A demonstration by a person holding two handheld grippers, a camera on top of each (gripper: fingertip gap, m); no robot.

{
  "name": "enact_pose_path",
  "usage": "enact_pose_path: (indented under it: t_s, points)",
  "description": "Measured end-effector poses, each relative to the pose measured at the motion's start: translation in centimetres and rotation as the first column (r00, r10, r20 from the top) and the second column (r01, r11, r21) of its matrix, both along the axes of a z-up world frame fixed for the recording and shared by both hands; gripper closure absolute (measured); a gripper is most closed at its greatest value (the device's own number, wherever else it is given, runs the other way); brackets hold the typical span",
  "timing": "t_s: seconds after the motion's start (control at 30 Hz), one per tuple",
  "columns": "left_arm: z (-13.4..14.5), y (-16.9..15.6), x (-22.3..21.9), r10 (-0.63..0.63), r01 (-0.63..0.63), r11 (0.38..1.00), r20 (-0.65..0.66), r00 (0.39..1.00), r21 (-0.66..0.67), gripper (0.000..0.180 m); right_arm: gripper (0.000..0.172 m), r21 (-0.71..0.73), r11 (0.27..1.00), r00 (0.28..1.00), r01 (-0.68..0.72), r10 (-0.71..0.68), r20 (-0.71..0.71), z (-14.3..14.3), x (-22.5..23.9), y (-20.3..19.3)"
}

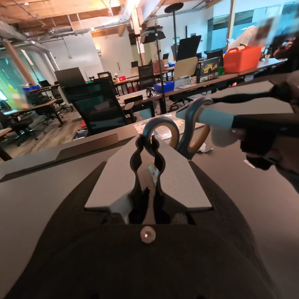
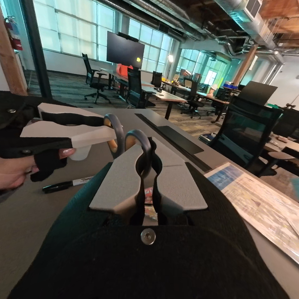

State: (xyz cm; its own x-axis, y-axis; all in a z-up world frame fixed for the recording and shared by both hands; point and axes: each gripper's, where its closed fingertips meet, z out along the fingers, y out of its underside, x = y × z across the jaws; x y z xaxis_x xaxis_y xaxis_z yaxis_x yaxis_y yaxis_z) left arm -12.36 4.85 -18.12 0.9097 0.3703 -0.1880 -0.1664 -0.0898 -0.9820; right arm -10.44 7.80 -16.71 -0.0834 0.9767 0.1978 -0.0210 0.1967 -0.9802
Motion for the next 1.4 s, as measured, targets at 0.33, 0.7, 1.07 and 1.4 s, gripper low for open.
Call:
enact_pose_path:
  t_s: [0.33, 0.7, 1.07, 1.4]
  points:
    - [0.6, 0.0, 0.6, 0.032, -0.034, 0.998, 0.031, 0.999, 0.051, 0.174, 0.172, -0.07, 0.997, 0.999, 0.015, -0.017, -0.035, 0.8, 0.2, -0.3]
    - [0.9, -0.2, 2.0, -0.048, 0.044, 0.996, 0.05, 0.998, 0.081, 0.173, 0.172, -0.078, 0.996, 0.999, -0.033, 0.031, -0.034, 1.3, 0.4, 0.1]
    - [1.4, -1.9, 14.6, -0.797, 0.792, 0.602, 0.147, 0.586, 0.102, 0.145, 0.172, -0.081, 0.937, 0.939, -0.339, 0.342, 0.031, 1.1, 1.1, -2.5]
    - [0.7, -1.7, 15.3, -0.85, 0.846, 0.527, 0.054, 0.525, 0.077, 0.18, 0.172, -0.122, 0.902, 0.906, -0.414, 0.421, 0.04, 0.4, 1.3, -4.5]
